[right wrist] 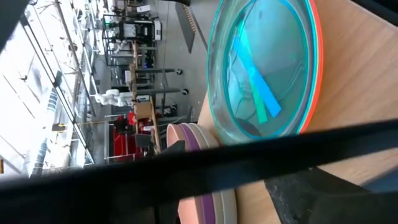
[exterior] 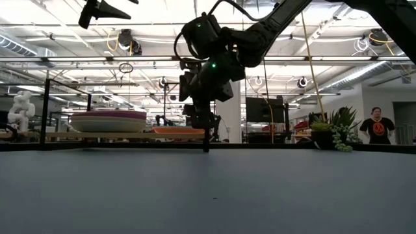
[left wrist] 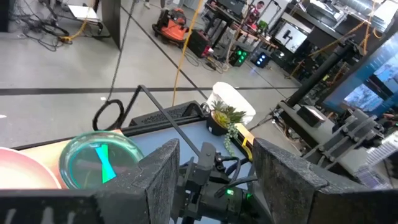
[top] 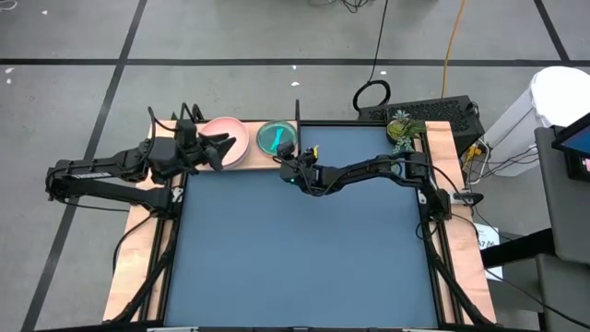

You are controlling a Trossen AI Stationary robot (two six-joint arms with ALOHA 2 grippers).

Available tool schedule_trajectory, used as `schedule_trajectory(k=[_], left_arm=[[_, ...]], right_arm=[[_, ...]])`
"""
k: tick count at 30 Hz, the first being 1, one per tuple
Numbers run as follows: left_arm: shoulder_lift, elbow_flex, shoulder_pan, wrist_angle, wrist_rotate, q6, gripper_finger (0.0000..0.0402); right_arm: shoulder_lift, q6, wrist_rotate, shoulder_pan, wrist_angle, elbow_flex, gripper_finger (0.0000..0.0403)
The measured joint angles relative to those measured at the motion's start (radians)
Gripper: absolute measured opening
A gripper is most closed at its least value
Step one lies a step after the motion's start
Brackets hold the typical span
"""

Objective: Place and stack plates onto a shelf
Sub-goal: Return to Home Position

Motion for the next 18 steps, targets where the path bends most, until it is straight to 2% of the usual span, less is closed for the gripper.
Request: schedule_trajectory(k=[5,11,15,18], left_arm=[[0.0,0.0,0.0,-0.018,0.036,-0.021,0.0207],[0.0,0.0,0.003,-0.062,0.06,-0.043,0.0207],[0.0,0.0,0.014,-0.064,0.069,-0.026,0.0207],[0.0,0.0,0.029,-0.067,0.115,0.017,0.0207]], right_arm=[[-0.042,-0.043,-0.03,0.007,0.005,0.0,0.0188],[-0.172,-0.326,-0.279,0.018,-0.007,0.0,0.0188],[-0.317,-0.55,-0.425,0.028,-0.148,0.0,0.0188],[-0.432,-0.79,-0.574,0.007,-0.28,0.0,0.0187]])
